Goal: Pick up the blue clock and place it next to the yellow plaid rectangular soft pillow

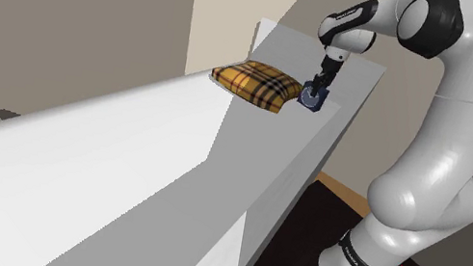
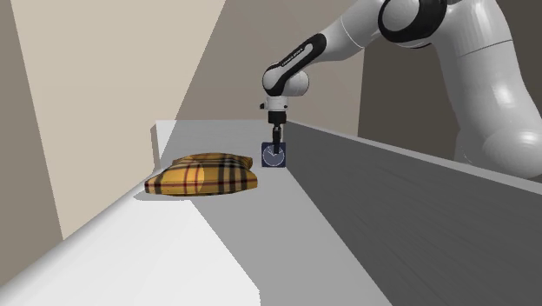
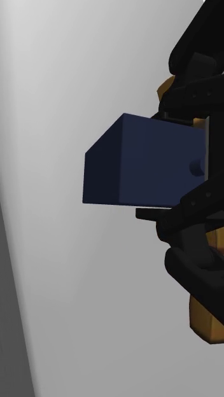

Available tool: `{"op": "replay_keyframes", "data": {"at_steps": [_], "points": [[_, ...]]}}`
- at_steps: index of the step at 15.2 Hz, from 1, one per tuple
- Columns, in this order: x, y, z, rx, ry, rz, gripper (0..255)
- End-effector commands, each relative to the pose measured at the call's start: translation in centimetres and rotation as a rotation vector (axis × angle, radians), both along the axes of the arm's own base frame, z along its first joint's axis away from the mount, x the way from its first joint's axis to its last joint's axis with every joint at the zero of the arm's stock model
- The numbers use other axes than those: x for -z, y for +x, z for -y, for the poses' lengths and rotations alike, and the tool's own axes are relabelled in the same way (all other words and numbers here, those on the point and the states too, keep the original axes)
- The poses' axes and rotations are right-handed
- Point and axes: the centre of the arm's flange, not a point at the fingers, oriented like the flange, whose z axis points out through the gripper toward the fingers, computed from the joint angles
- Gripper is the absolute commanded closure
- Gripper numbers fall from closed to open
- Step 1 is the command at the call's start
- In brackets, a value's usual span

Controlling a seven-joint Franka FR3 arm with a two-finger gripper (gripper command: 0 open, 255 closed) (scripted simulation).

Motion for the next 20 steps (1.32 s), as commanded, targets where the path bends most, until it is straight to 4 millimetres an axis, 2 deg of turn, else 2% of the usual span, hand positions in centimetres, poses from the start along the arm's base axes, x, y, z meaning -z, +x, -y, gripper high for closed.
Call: {"op": "replay_keyframes", "data": {"at_steps": [1,15,20], "points": [[1.1,0.0,0.0,0.0,0.0,0.001,255],[8.5,0.0,0.0,0.0,0.0,0.001,255],[8.5,0.0,0.0,0.0,0.0,0.001,255]]}}
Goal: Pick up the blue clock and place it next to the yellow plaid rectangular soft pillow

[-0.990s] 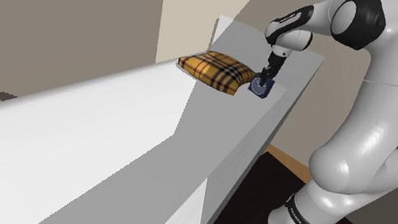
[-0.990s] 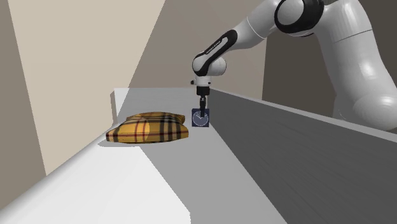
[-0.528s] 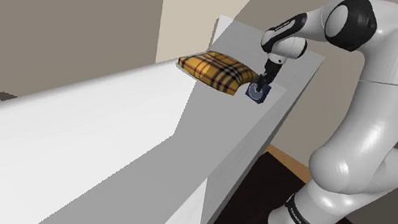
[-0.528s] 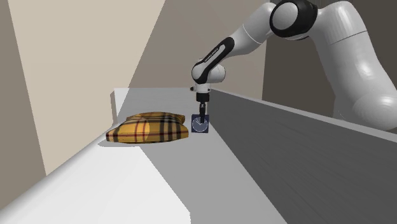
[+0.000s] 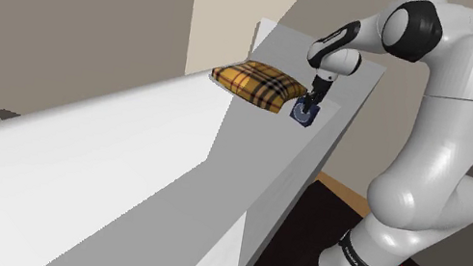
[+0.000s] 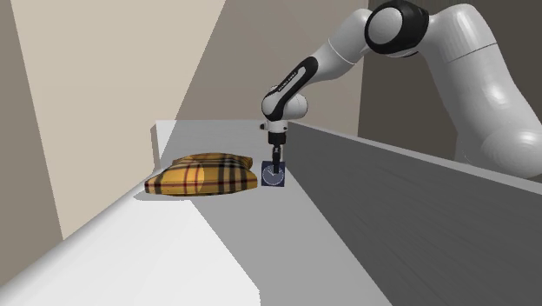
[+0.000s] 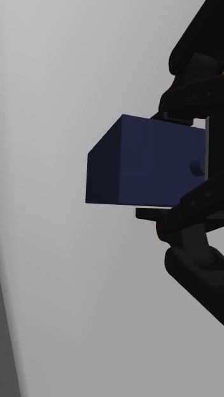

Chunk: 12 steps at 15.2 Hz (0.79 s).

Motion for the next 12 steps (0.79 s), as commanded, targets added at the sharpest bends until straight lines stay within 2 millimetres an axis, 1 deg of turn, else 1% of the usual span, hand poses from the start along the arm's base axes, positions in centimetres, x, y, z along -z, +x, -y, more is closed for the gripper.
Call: {"op": "replay_keyframes", "data": {"at_steps": [1,3,4,9,12], "points": [[0.0,0.0,0.0,0.0,0.0,0.0,255],[0.0,0.0,0.0,0.0,0.0,0.0,255],[0.0,0.0,0.0,0.0,0.0,0.0,0],[0.0,0.0,0.0,0.0,0.0,0.0,0],[-4.0,0.0,0.0,0.0,0.0,0.0,0]]}}
